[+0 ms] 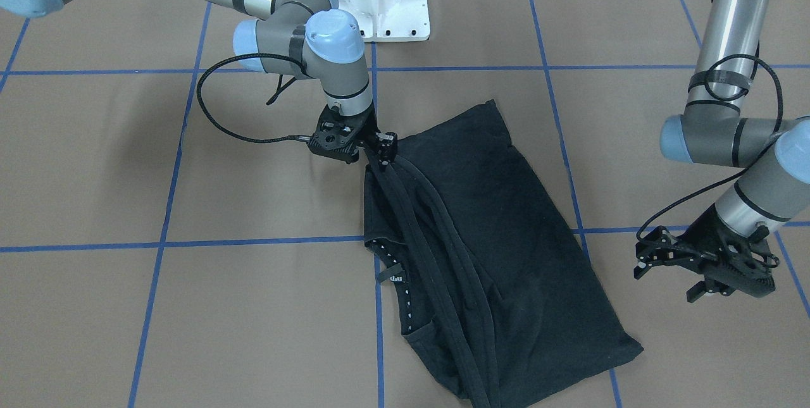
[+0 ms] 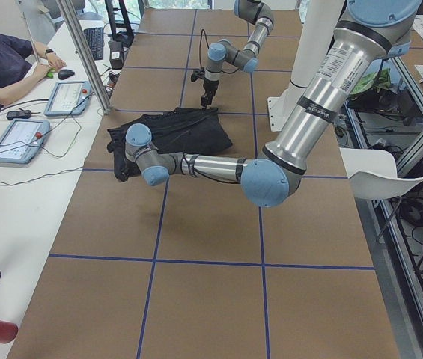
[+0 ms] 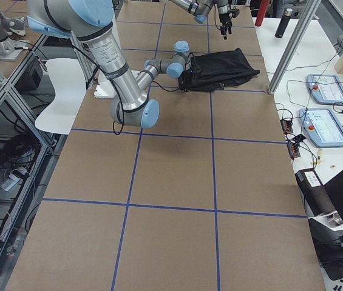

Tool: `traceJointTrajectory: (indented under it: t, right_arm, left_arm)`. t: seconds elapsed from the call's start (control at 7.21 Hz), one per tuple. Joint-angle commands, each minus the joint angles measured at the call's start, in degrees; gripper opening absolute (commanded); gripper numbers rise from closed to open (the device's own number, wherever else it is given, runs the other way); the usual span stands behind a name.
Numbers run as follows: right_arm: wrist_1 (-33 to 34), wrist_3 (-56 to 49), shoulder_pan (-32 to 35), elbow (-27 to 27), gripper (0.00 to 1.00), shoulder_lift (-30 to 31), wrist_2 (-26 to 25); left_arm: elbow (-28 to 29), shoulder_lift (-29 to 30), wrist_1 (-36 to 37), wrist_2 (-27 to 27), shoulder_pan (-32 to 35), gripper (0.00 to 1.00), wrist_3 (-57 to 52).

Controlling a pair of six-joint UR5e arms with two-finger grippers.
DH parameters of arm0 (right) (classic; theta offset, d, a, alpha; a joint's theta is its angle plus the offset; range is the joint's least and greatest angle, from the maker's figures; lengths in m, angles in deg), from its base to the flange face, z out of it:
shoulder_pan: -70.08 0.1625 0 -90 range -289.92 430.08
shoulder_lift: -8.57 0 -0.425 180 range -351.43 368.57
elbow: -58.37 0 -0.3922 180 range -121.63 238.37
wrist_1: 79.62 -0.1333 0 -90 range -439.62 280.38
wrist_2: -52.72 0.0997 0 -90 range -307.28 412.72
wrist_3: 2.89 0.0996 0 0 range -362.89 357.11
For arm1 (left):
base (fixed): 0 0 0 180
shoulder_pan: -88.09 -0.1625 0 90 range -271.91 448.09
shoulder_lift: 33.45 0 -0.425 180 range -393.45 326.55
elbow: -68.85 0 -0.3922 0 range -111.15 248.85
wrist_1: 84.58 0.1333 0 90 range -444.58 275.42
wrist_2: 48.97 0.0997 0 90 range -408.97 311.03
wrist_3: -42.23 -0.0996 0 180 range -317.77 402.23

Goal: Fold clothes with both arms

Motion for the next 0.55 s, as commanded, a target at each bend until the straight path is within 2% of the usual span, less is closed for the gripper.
traceJointTrajectory:
  t: [0.0, 0.42]
  right_arm:
    - [-0.02, -0.09, -0.06, -1.2, 0.55, -1.0, -0.04]
    - [-0.02, -0.53, -0.15, -1.3, 0.54, -1.0, -0.04]
  left_arm:
    - [0.01, -0.03, -0.05, 0.0, 0.07, 1.0, 0.0]
    - [0.01, -0.03, -0.05, 0.0, -0.02, 1.0, 0.0]
